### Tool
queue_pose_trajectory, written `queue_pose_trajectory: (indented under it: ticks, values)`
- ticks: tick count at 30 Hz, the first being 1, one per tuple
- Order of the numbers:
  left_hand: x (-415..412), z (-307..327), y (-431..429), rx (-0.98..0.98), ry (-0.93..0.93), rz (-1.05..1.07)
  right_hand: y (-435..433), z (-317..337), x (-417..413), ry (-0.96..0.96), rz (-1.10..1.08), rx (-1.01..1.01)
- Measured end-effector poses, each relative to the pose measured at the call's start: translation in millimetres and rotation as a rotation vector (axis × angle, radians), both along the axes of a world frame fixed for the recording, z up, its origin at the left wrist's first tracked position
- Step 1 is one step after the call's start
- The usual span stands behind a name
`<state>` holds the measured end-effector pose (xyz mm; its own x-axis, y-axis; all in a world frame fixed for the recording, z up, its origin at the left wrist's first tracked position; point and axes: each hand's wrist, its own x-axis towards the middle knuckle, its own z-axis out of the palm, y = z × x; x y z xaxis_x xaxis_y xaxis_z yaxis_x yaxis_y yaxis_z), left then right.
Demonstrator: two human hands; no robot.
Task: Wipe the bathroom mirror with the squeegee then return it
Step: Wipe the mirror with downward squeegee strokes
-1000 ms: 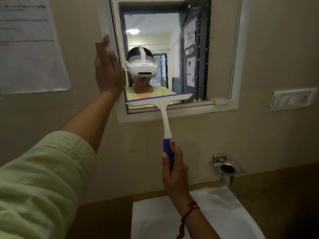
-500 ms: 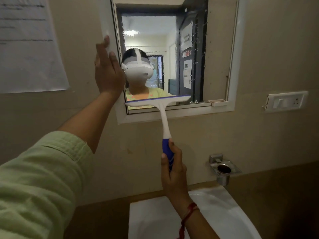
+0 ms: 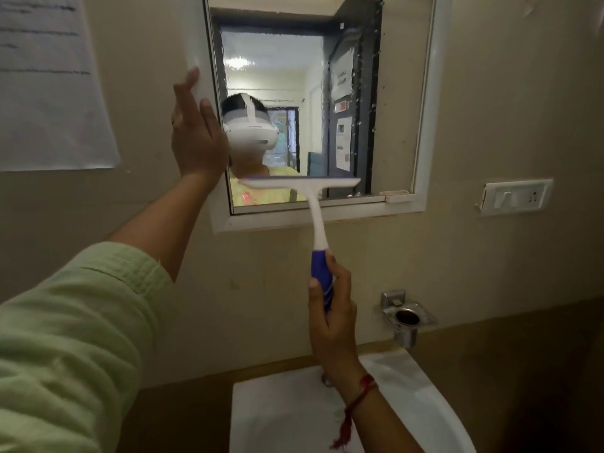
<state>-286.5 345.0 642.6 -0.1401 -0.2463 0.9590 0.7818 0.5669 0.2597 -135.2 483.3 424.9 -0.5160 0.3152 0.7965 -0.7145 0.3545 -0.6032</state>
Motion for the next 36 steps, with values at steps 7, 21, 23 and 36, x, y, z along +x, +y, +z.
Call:
queue_pose_trajectory:
  ticks: [7,21,23,36]
  values:
    - [0,1,0,-0.017,0.000,0.004,17,32,3,0.128,0.028,-0.039]
    - [-6,-2,-3,-0.043,-0.009,0.019,63,216,-31,0.341,-0.151,0.090]
    - [-6,-2,-3,-0.042,-0.025,0.031,68,241,-38,0.377,-0.155,0.089]
    - [-3,0,0,-0.030,-0.027,0.028,76,337,-82,0.528,-0.281,0.175]
